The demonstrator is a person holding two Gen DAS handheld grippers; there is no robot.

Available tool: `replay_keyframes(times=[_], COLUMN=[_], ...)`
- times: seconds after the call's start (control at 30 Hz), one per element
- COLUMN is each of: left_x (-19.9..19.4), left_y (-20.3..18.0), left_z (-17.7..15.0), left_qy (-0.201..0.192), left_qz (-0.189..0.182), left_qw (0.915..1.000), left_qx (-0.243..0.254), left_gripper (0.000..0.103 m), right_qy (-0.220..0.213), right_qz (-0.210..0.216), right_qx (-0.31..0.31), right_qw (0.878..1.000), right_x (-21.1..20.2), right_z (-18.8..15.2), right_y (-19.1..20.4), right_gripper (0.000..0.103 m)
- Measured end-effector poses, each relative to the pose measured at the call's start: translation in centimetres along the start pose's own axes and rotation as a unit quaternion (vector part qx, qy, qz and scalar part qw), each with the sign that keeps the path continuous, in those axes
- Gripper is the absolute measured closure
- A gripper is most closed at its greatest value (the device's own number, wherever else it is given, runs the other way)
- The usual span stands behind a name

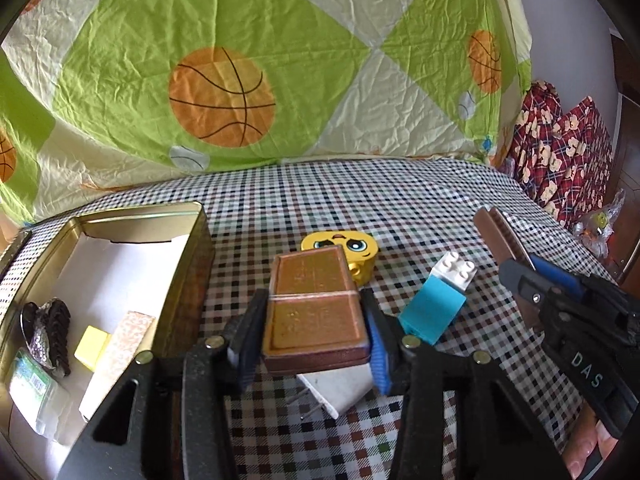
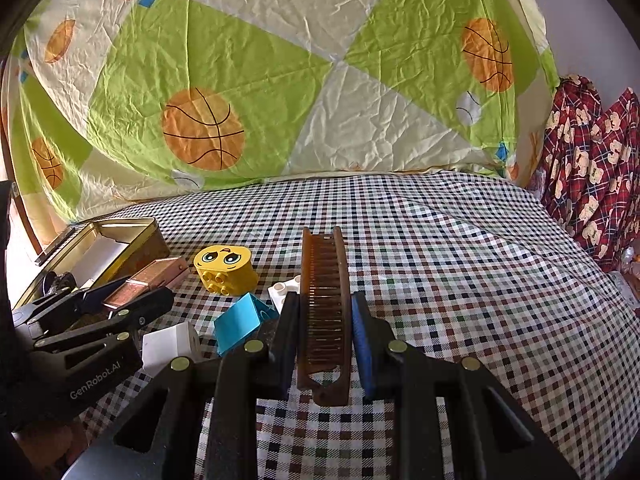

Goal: Organize rigid objects
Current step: 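Carry the chocolate box and comb over the gold tin with both grippers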

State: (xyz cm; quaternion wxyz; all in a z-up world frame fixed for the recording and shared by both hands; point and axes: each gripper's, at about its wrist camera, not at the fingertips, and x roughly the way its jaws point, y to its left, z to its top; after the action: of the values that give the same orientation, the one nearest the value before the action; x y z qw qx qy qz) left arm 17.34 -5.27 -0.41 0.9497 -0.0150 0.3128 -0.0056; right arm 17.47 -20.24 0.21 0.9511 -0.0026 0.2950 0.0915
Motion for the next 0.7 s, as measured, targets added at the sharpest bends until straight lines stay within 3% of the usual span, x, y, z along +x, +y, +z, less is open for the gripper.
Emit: replay_keyframes(times=[0.33, 0.7], left_x=[-2.2, -4.9], left_y=[-0.5, 0.1], left_z=[-0.2, -0.9], left_qy=[-0.055, -0.118], left_qz=[0.025, 0.042], left_qw=[0.9980, 0.9921], left_qx=[0.016, 0.000], left_gripper=[0.059, 0.059], right_qy=[-0.024, -0.061], right_qz=[-0.002, -0.006], right_qx=[-0.011, -0.014], right_qw=[1.000, 0.998], right_x=[-0.9, -2.2], right_z=[-0.1, -0.2], right_y=[0.5, 0.7], right_gripper=[0.076, 0.076])
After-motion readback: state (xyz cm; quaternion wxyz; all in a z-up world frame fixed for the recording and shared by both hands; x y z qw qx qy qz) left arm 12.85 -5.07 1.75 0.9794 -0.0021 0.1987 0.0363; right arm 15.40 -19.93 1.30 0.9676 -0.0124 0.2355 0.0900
